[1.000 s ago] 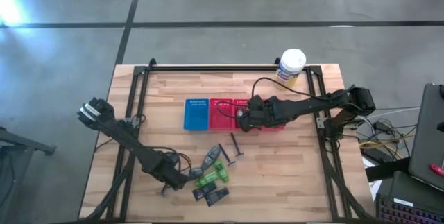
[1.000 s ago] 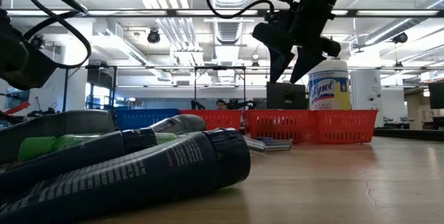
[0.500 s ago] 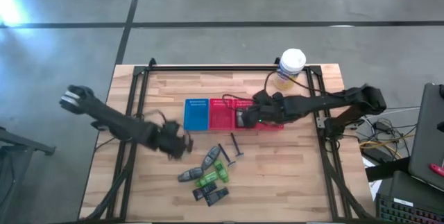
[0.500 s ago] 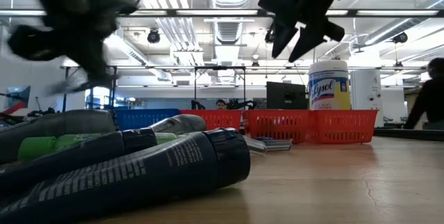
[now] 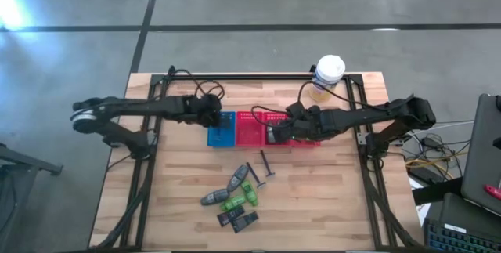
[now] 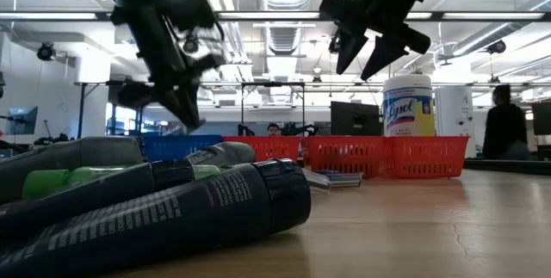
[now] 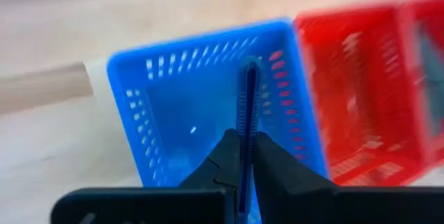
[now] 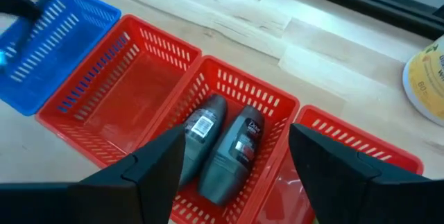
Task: Pick & Place Travel size toiletries
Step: Put the blue razor into the blue bin, then put the gray deodorant into the middle red bin
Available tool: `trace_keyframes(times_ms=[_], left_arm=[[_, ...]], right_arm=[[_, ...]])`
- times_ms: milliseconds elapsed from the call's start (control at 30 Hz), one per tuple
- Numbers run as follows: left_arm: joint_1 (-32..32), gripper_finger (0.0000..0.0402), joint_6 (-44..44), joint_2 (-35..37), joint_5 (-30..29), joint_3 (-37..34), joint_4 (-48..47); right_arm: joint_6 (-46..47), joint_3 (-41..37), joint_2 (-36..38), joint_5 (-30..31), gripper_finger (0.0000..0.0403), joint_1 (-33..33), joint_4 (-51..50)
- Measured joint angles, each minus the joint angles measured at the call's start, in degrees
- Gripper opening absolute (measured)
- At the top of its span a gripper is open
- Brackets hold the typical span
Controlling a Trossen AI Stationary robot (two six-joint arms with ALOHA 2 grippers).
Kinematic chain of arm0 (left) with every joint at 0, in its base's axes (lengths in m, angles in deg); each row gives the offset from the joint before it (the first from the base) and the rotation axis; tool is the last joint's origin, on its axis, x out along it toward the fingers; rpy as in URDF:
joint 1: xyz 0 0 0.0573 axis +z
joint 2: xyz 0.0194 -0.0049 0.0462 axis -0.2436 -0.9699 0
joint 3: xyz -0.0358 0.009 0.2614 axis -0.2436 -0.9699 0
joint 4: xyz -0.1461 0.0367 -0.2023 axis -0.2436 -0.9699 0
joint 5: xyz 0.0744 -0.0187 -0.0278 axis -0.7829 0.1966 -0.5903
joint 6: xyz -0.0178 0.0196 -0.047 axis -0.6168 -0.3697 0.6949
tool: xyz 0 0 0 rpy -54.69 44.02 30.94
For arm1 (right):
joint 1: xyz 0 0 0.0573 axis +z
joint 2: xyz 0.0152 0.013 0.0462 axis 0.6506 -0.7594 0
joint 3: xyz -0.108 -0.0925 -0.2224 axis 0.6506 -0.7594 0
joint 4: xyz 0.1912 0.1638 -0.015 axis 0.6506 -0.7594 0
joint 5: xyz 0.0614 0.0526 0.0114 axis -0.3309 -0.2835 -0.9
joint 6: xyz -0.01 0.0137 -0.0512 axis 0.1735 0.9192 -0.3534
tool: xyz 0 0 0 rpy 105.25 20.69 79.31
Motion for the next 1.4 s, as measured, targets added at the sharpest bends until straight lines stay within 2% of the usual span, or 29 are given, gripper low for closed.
trace_keyframes(times_ms=[267, 500, 700, 867, 967, 1067, 1167, 1267, 1400], left_arm=[[0.2, 0.0023, -1.5, -7.4, 2.5, 0.0, 4.5], [0.2, 0.0034, -1.2, -9.5, 3.2, 0.4, 5.7], [0.2, 0.0104, 0.8, -8.5, 2.7, 0.4, 5.2], [0.2, 0.0171, 0.7, -5.5, 2.6, 0.4, 4.7], [-0.9, 0.0198, -4.3, -1.6, 4.5, 1.2, 4.9], [-5.1, 0.0209, -16.1, 3.6, 9.4, 2.1, 4.8], [-13.2, 0.0210, -27.3, 8.3, 12.2, 2.9, 2.9], [-24.0, 0.0210, -31.5, 10.4, 9.5, 2.9, 2.5], [-38.4, 0.0212, -27.6, 8.3, 1.2, 2.9, 2.4]], right_arm=[[0.4, -0.2, 0.0, -0.1, 0.0266, 0.2, 0.0], [0.3, -0.3, 0.0, -0.2, 0.0252, 0.2, 0.0], [-0.3, -0.4, 0.0, -0.2, 0.0238, 0.2, -0.1], [-1.3, -0.6, 0.0, -0.2, 0.0245, 0.2, -0.1], [-1.7, -0.6, 0.0, -0.2, 0.0255, 0.2, -0.1], [-2.4, -0.6, 0.0, -0.2, 0.0265, 0.2, -0.1], [-3.4, -0.6, 0.0, -0.2, 0.0273, 0.2, -0.1], [-3.5, -0.8, 0.0, -0.2, 0.0281, 0.2, -0.1], [-3.5, -1.0, 0.0, -0.2, 0.0290, 0.2, -0.2]])
